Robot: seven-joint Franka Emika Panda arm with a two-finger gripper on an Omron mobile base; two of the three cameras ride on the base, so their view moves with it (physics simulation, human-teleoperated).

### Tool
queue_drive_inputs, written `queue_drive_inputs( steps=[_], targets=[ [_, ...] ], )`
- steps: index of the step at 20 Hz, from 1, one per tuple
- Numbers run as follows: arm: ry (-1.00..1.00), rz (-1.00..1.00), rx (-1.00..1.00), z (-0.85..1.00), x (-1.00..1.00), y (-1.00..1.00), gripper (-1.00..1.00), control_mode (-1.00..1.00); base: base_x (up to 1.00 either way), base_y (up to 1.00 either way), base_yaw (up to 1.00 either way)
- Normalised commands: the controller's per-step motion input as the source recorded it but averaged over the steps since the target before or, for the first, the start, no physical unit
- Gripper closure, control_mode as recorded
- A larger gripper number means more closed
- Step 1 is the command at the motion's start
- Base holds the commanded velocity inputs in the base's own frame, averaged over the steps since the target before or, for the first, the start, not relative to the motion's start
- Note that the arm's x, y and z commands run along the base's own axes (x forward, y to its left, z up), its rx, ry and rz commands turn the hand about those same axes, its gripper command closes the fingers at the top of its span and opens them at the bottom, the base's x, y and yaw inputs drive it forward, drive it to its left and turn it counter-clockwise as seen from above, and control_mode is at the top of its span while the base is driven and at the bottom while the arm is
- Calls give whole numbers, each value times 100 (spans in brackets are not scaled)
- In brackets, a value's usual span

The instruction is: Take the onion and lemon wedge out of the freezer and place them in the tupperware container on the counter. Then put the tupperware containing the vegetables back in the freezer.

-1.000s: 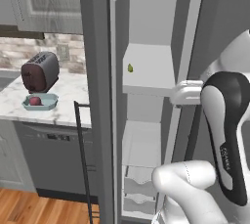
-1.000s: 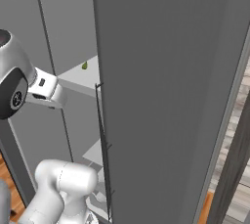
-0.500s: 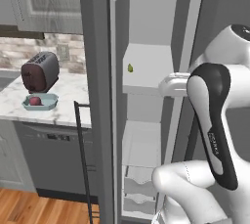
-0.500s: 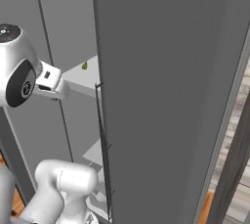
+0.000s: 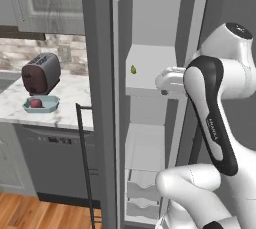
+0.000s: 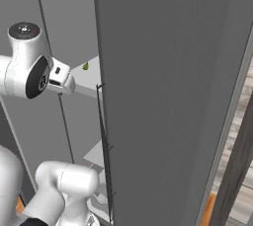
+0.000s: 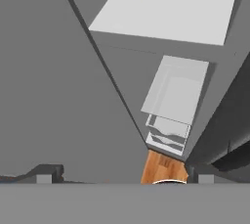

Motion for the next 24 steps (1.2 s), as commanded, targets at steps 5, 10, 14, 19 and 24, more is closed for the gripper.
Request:
queue_drive_inputs(
  steps=[5,10,14,19,24],
  targets=[
    [0,3,0,-19,34,29,-100,-100,0,0,0],
    [0,2,1,-7,34,21,-100,-100,0,0,0],
    [0,4,4,0,38,11,-100,-100,0,0,0],
    [0,4,4,-1,37,17,-100,-100,0,0,0],
    [0,2,0,-7,28,34,-100,-100,0,0,0]
  ],
)
